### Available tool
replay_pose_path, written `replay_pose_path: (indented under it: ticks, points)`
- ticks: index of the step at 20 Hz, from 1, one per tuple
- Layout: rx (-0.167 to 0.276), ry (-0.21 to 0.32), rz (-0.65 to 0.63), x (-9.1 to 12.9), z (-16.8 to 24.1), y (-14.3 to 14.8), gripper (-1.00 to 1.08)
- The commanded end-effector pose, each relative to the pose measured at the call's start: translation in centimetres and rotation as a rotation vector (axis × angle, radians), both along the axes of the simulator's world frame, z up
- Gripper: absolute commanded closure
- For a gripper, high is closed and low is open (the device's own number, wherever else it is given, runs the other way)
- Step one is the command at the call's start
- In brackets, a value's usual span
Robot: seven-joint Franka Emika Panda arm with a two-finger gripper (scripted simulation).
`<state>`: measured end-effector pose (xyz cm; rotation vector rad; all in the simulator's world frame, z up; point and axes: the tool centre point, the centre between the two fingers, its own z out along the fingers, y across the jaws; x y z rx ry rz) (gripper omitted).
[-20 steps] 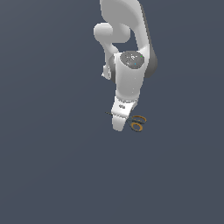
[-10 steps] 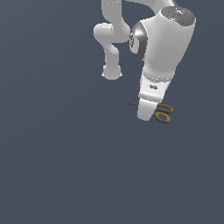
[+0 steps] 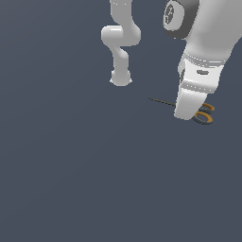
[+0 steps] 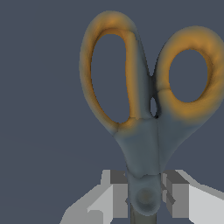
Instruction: Pick up the object and move it to a goal position.
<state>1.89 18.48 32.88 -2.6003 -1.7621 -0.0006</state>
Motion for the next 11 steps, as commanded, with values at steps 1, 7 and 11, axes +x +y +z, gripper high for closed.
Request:
replay_pose_path:
  ticks: [1, 7, 11]
  points:
    - [0.0, 0.0, -0.002, 0.3, 1.0, 0.7, 1.08]
    - [0.0, 0.0, -0.002, 0.6, 2.1, 1.7, 1.08]
    - [0.0, 0.0, -0.002, 0.7, 2.4, 1.8, 1.08]
